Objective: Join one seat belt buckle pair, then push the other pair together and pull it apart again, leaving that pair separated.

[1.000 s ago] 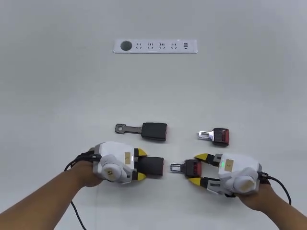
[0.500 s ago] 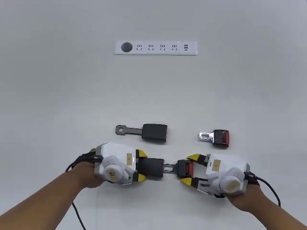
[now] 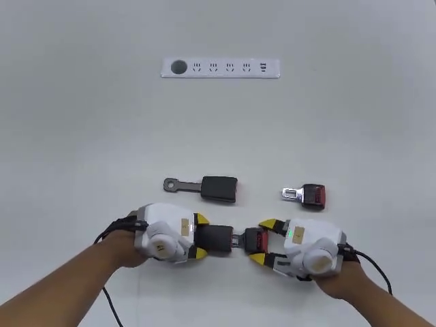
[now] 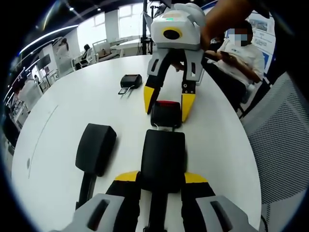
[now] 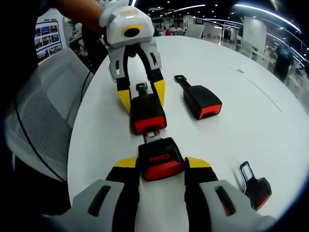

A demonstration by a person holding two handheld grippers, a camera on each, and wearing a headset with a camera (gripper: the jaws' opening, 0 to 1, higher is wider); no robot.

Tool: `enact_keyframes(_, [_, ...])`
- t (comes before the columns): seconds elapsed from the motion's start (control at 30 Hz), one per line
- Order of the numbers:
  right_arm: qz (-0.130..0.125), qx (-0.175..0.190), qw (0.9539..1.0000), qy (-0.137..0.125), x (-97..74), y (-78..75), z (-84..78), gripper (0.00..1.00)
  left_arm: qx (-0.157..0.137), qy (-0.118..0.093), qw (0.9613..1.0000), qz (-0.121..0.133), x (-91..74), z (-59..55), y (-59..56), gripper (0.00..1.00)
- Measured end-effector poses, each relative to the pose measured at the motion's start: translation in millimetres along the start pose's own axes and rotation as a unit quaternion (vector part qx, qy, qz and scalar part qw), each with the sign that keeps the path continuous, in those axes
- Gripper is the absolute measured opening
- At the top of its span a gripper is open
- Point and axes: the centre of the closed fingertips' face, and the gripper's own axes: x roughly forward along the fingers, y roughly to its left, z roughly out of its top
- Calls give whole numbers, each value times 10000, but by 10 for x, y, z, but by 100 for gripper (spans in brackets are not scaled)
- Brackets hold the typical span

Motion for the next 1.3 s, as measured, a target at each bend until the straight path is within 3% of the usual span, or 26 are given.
enact_keyframes(0.43, [-47,91,9999,-22,17,-7,29,33,6,116,9999,-34,13,-10,-4,32])
enact_keyframes(0.67, [-31,88,9999,-41,112,45,136,32,-9,136,9999,-34,16,-11,-9,32])
enact_keyframes(0.9, [-12,112,9999,-16,85,6,77,32,-17,146,9999,-63,28,-21,-12,32])
enact_keyframes(1.3, [17,23,10000,-37,129,7,123,32,-23,112,9999,-64,21,-11,3,32])
